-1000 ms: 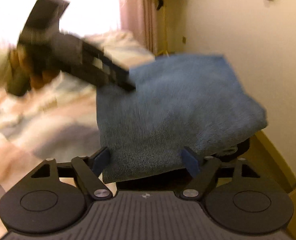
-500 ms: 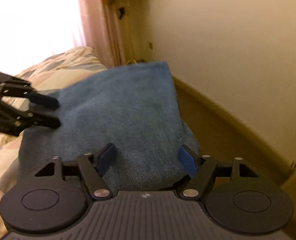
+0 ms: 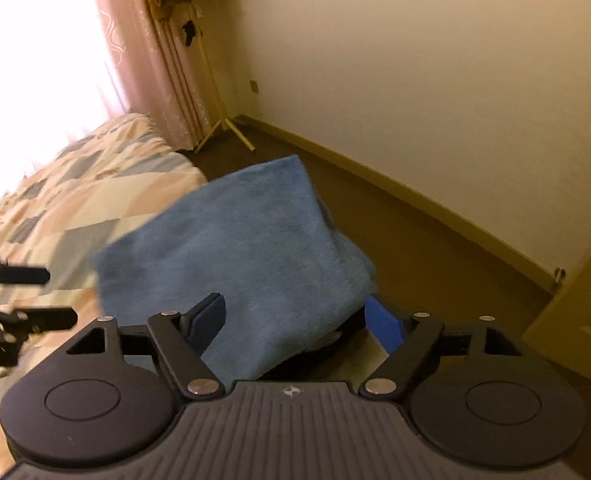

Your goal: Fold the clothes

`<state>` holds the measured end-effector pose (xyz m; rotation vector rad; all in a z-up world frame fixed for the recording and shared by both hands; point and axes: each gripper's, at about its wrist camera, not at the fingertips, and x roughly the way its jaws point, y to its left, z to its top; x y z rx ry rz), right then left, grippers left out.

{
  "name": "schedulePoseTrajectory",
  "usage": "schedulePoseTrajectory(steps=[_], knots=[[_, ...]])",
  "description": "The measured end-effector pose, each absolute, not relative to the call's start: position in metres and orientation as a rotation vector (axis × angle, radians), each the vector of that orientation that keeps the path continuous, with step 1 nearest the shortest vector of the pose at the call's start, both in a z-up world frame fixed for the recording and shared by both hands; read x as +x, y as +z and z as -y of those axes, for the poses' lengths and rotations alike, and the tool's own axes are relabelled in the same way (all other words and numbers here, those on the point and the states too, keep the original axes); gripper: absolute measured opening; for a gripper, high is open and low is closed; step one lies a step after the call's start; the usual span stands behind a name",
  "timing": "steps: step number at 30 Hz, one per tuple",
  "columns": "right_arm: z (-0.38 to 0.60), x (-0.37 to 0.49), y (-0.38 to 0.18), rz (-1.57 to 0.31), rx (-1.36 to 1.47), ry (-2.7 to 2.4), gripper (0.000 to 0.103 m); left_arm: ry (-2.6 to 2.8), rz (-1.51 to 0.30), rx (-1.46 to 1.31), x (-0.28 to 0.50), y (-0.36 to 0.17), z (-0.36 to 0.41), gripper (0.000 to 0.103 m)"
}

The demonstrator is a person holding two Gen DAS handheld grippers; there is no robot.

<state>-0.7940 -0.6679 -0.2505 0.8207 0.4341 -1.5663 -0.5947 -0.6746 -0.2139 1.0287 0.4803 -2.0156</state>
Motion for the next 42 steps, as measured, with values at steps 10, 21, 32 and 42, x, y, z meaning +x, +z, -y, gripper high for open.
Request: schedulePoseTrajectory(steps=[10,21,32,42], knots=[[0.589,-0.765,-0.176,-0.391,0.978,-1.486,0.087,-1.868,-0.604,1.016,-0.573,-0.155,0.609,0.078],[0.542,-0.738,-0.118,-0.44,0.919,-1.46,0.096,-1.792,-0.541,0.931,-0.554,-0.098,0.567,0.095],[0.521,-0.734,-0.088,-0.509,0.877,-1.49,0.101,-1.641,-0.461,0.92,-0.556,-0.075,0.533,0.102],[0.491,-0.755,-0.08,-0.545,0.858,-1.485,0.103,-1.626,-0.6,0.904,-0.572,-0.073,0.507,0.102]])
